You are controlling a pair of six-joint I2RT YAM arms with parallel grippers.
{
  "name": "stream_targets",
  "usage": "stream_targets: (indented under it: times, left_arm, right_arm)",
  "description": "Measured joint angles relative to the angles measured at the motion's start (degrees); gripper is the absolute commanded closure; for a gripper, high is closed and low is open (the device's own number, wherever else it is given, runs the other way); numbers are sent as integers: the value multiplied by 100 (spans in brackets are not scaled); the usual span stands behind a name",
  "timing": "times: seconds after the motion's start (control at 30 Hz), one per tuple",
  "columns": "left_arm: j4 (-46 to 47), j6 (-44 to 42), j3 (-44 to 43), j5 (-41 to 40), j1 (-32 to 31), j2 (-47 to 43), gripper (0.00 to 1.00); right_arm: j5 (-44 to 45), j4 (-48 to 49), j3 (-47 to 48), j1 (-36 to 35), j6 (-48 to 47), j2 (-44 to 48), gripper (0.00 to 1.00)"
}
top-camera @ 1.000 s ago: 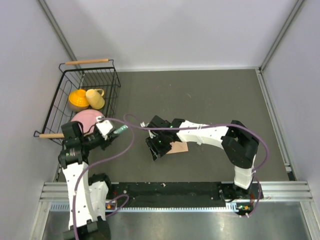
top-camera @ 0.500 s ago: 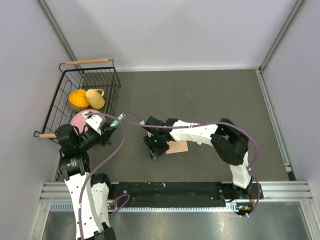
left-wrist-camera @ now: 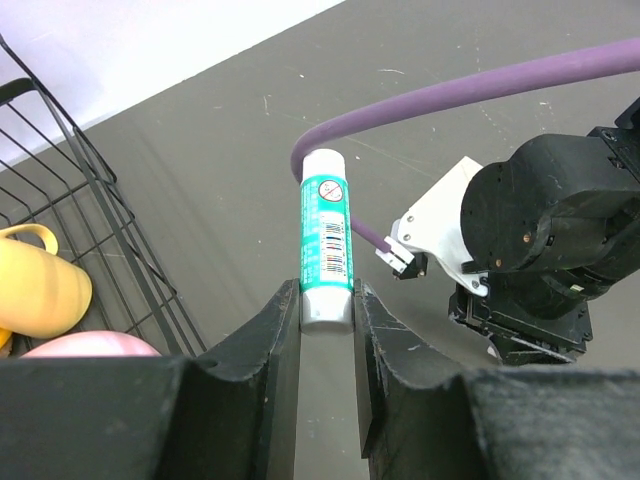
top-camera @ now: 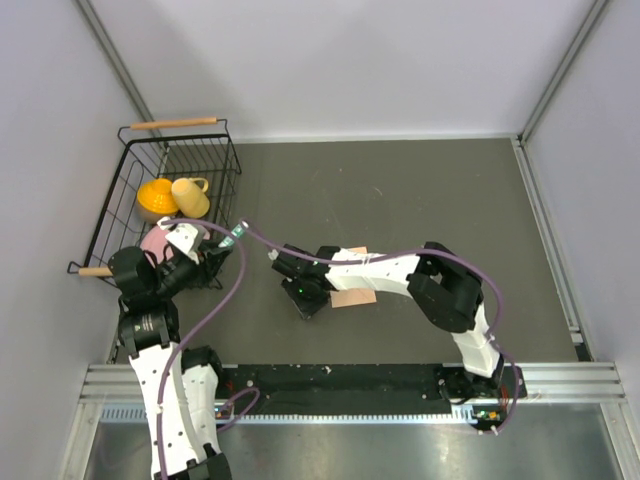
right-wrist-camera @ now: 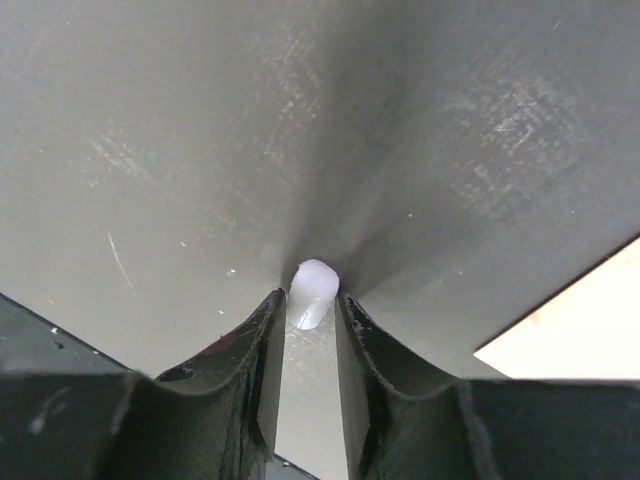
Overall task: Place the letter into the envelope and seal it
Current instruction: Close the solid glue cap on the solid glue.
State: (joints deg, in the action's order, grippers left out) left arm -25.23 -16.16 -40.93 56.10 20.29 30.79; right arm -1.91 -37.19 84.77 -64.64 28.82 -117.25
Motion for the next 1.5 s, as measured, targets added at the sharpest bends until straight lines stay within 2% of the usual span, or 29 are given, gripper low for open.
stream_targets:
  times: [0.03, 0.13, 0.2, 0.23, 0.4, 0.67, 0.77, 0.87, 0.93, 1.0, 1.23, 1.37, 1.5]
  left_arm:
    - [0, -2, 0, 2, 0, 0, 100]
    - [-2, -2, 0, 22, 0, 0, 100]
    - [2, -4, 0, 61, -2, 11, 100]
    - [2, -4, 0, 85, 0, 24, 100]
    - [-160, -267, 0, 481, -2, 269, 100]
    - [-702, -1390, 0, 852, 0, 629, 100]
    - [-1554, -3005, -57, 1211, 0, 708, 100]
    - [-3027, -5464, -74, 1259, -284, 767, 100]
    - [-3644, -6465, -74, 1200, -811, 793, 100]
    - [-3834, -6874, -74, 1106, -1342, 796, 100]
    - [-2782, -6116, -50, 264, -3504, 743, 100]
    - [-2105, -5364, -50, -120, -4109, 927, 100]
    - [-1488, -4684, 55, -337, -4251, 953, 100]
  right_arm:
    - [68, -11, 9, -9, -52, -4, 80]
    - [186, -31, 9, -13, -232, -4, 84]
    - [210, -24, 7, -9, -422, -2, 98]
    - [208, -20, 7, -4, -540, -2, 100]
    - [-236, 81, -212, 212, -1388, 144, 100]
    - [-2452, -380, -796, 1648, -3016, 1036, 100]
    - [-3327, -815, -750, 1978, -3755, 1504, 100]
    - [-4026, -1335, -555, 2017, -4378, 1775, 100]
    - [-4496, -1698, -374, 2011, -4728, 1810, 100]
    - [-4874, -1980, -247, 2002, -4944, 1805, 100]
    - [-5816, -2535, 116, 2002, -5053, 1578, 100]
    - [-6037, -2588, 275, 2002, -4959, 1475, 100]
    - [-6179, -2601, 310, 2002, -4872, 1443, 100]
